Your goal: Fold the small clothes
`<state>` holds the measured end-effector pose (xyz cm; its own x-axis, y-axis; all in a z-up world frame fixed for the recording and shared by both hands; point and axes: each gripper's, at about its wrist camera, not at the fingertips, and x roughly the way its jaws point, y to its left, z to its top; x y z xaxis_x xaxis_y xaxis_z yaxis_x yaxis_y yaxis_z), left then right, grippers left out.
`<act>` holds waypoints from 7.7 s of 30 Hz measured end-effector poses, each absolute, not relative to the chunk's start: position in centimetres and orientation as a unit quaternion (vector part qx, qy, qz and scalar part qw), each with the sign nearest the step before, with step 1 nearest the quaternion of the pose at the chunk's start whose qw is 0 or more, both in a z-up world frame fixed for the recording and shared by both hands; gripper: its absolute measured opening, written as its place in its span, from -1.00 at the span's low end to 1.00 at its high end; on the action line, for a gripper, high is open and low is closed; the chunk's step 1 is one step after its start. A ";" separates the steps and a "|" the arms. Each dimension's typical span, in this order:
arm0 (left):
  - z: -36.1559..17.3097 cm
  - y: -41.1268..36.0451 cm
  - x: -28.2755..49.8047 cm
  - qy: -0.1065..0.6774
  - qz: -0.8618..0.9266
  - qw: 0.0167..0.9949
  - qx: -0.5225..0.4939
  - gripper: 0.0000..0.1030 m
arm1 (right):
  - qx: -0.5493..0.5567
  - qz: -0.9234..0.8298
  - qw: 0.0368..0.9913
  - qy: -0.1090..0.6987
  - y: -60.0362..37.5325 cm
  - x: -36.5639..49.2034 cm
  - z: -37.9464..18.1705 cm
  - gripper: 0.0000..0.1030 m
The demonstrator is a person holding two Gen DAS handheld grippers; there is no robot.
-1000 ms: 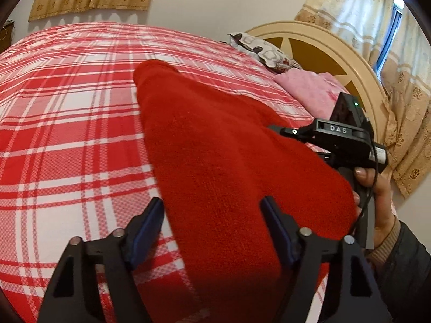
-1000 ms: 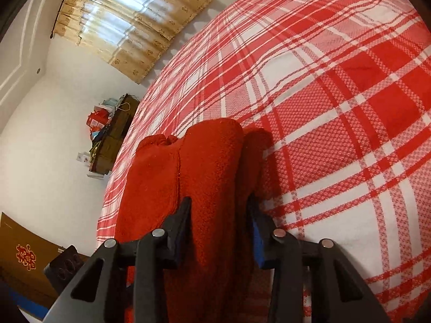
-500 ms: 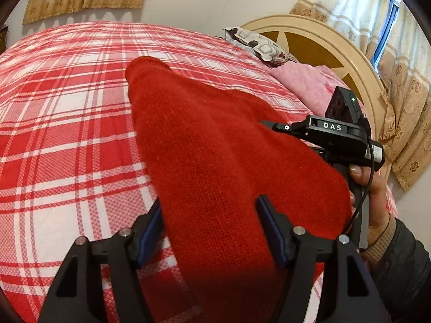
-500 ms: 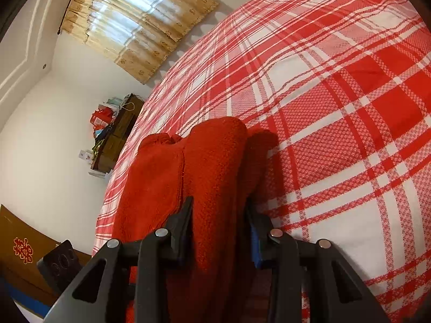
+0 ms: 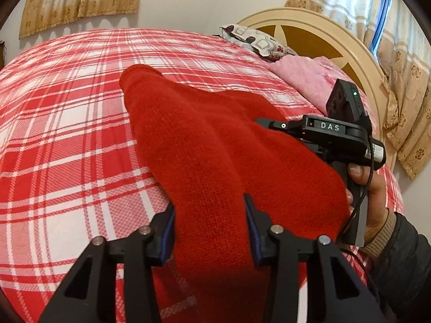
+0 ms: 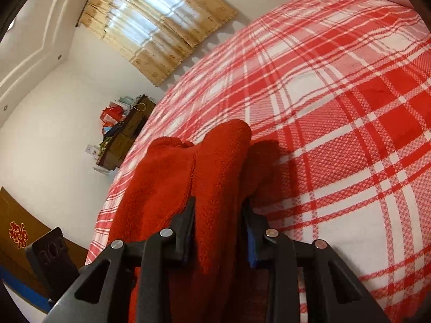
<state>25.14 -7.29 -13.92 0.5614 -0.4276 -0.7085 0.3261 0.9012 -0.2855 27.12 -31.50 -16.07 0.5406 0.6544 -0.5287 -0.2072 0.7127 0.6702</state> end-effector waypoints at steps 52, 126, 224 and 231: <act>-10.0 8.8 10.5 0.372 -0.084 0.920 -0.093 -0.19 | 0.225 0.410 0.775 0.426 -5.5 19.0 -12.2 -0.41; -14.5 19.7 3.1 0.389 0.015 0.909 -0.152 0.08 | 0.180 0.432 0.718 0.515 9.7 21.3 -18.0 -0.36; -3.7 15.4 -2.6 0.240 0.103 0.963 -0.064 1.00 | 0.022 0.343 0.909 0.235 1.5 -1.9 -0.9 0.44; -3.7 15.3 -2.7 0.241 0.103 0.963 -0.065 1.00 | 0.022 0.344 0.908 0.236 1.6 -2.0 -0.9 0.44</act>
<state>-2.67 15.28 -3.72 0.8631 0.1668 -0.4767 -0.2289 0.9706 -0.0748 -1.99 1.57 -0.90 0.6512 0.6362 -0.4138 -0.6155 0.7617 0.2024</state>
